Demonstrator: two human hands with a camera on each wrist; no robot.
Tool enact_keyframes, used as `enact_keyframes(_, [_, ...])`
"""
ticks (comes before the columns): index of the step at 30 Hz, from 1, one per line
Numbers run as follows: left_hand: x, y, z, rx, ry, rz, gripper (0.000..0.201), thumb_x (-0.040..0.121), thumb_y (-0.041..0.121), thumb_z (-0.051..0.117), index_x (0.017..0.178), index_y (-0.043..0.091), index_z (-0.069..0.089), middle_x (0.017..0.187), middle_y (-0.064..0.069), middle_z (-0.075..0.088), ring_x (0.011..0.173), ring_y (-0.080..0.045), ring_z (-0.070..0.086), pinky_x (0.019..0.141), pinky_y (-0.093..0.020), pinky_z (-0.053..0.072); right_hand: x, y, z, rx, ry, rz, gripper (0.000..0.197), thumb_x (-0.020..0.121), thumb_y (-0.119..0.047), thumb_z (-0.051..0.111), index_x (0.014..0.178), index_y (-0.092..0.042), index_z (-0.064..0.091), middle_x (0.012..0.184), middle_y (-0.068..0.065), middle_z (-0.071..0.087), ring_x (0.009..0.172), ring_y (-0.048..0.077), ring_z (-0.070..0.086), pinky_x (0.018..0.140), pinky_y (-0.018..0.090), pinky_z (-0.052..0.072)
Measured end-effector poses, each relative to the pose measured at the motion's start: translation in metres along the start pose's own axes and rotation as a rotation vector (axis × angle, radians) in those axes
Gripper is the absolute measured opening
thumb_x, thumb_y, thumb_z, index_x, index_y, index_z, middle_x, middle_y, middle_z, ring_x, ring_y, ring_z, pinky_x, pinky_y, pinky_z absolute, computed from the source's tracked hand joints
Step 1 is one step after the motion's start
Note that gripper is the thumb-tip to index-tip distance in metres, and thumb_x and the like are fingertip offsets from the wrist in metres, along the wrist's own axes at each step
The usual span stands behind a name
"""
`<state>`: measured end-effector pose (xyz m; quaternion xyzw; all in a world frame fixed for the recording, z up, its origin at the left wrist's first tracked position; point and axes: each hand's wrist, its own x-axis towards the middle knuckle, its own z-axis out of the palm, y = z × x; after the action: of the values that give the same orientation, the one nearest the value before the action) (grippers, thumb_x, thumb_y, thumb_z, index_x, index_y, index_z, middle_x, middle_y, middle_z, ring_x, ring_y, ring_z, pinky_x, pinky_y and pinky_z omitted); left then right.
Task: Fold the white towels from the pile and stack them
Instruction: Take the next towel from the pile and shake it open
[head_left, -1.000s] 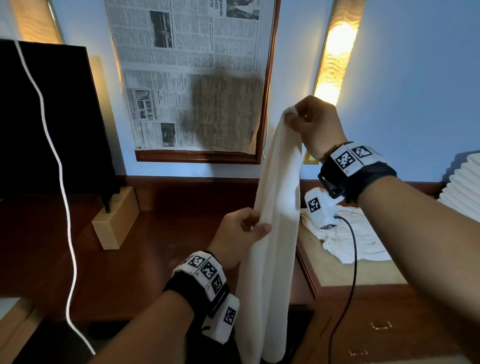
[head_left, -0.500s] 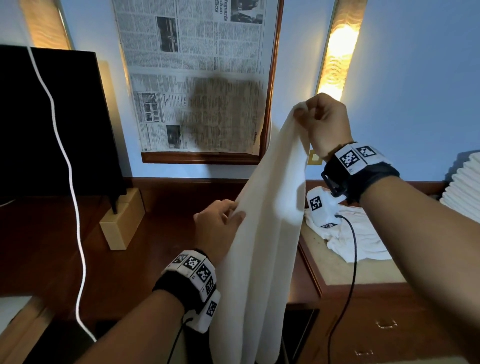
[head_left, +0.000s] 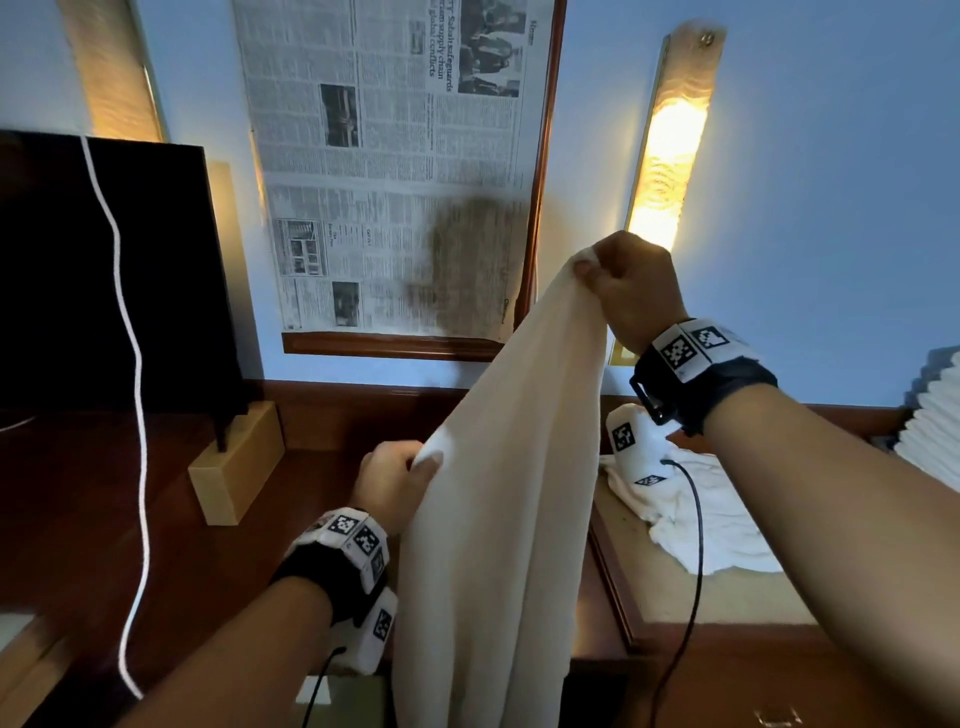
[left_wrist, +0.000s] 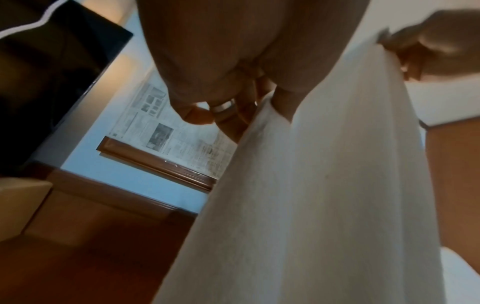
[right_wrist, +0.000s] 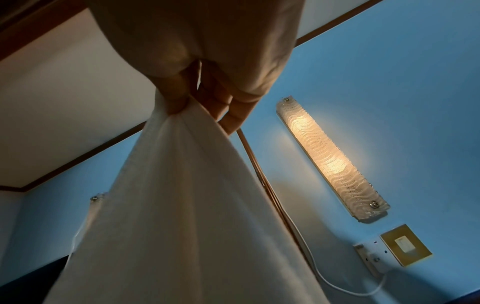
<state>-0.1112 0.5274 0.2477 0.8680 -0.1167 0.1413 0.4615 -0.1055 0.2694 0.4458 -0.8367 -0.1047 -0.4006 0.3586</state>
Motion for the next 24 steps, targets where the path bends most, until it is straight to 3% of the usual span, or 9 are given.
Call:
enact_keyframes(3, [0.019,0.022,-0.003,-0.037,0.080,-0.012,0.049,0.081,0.051,0.050,0.067,0.005,0.059,0.059,-0.009,0.058,0.058,-0.019,0.048,0.057,-0.031,0.036,-0.003,0.009,-0.007,0.010,-0.084,-0.010,0.016,0.095,-0.026,0.064,0.102,-0.013,0.070,0.095,-0.003,0.066,0.091,0.017,0.064,0.088,0.038,0.055])
enact_keyframes(8, [0.048,0.076,-0.008,0.061,0.055,0.085,0.052,0.096,0.025,0.060,0.051,0.019,0.035,0.050,0.007,0.036,0.052,-0.015,0.036,0.055,-0.033,0.025,-0.036,0.004,0.010,0.066,-0.529,0.001,0.007,0.087,-0.024,0.074,0.093,-0.023,0.072,0.114,-0.007,0.065,0.104,0.008,0.059,0.086,0.014,0.044])
enact_keyframes(10, [0.053,0.093,-0.008,0.097,0.007,0.179,0.041,0.095,0.030,0.060,0.056,0.020,0.055,0.057,0.008,0.053,0.059,-0.013,0.051,0.058,-0.033,0.035,-0.053,0.005,0.026,0.042,-0.706,-0.047,0.010,0.082,-0.019,0.079,0.091,-0.016,0.075,0.121,-0.007,0.062,0.109,0.005,0.055,0.088,0.005,0.037])
enact_keyframes(12, [0.054,0.104,-0.010,0.071,-0.030,0.224,0.021,0.093,0.033,0.064,0.079,0.022,0.075,0.076,0.006,0.071,0.078,-0.013,0.065,0.071,-0.034,0.048,-0.065,0.008,0.037,0.011,-0.780,-0.069,0.014,0.080,-0.014,0.081,0.092,-0.010,0.076,0.102,-0.008,0.065,0.093,0.006,0.058,0.077,0.000,0.036])
enact_keyframes(15, [0.044,0.100,-0.008,-0.165,0.004,0.213,0.013,0.091,0.027,0.072,0.080,0.022,0.074,0.074,0.005,0.067,0.072,-0.010,0.059,0.069,-0.029,0.044,-0.064,0.010,0.041,-0.100,-0.671,-0.078,0.013,0.080,-0.016,0.079,0.091,-0.012,0.076,0.082,-0.007,0.064,0.077,0.012,0.059,0.069,0.006,0.039])
enact_keyframes(17, [0.027,0.084,-0.005,-0.288,-0.005,0.179,0.029,0.092,0.021,0.072,0.067,0.015,0.059,0.064,0.002,0.049,0.061,-0.008,0.043,0.060,-0.024,0.034,-0.059,0.008,0.038,-0.100,-0.581,-0.059,0.007,0.082,-0.017,0.076,0.088,-0.013,0.076,0.079,-0.003,0.066,0.071,0.009,0.059,0.068,0.011,0.042])
enact_keyframes(19, [0.006,0.058,0.001,-0.346,-0.079,0.119,0.042,0.093,0.018,0.071,0.063,0.008,0.042,0.060,0.005,0.039,0.056,-0.006,0.036,0.056,-0.022,0.031,-0.053,0.006,0.033,-0.069,-0.485,-0.016,0.004,0.086,-0.018,0.073,0.088,-0.015,0.075,0.078,-0.006,0.063,0.067,0.001,0.055,0.061,0.003,0.038])
enact_keyframes(22, [-0.027,0.017,0.008,-0.441,-0.177,-0.039,0.051,0.081,0.042,0.076,0.076,-0.005,0.057,0.072,-0.006,0.061,0.068,-0.017,0.057,0.063,-0.032,0.045,-0.044,0.004,0.028,-0.027,-0.359,0.007,0.006,0.088,-0.020,0.072,0.092,-0.016,0.075,0.087,-0.001,0.067,0.078,0.010,0.059,0.064,0.008,0.041])
enact_keyframes(24, [-0.042,-0.003,0.013,-0.428,-0.173,-0.102,0.047,0.080,0.042,0.077,0.083,-0.004,0.064,0.082,-0.010,0.067,0.076,-0.022,0.061,0.068,-0.040,0.049,-0.039,0.002,0.025,0.017,-0.300,0.036,0.004,0.088,-0.020,0.071,0.092,-0.018,0.073,0.087,-0.003,0.066,0.077,0.008,0.058,0.065,0.007,0.041])
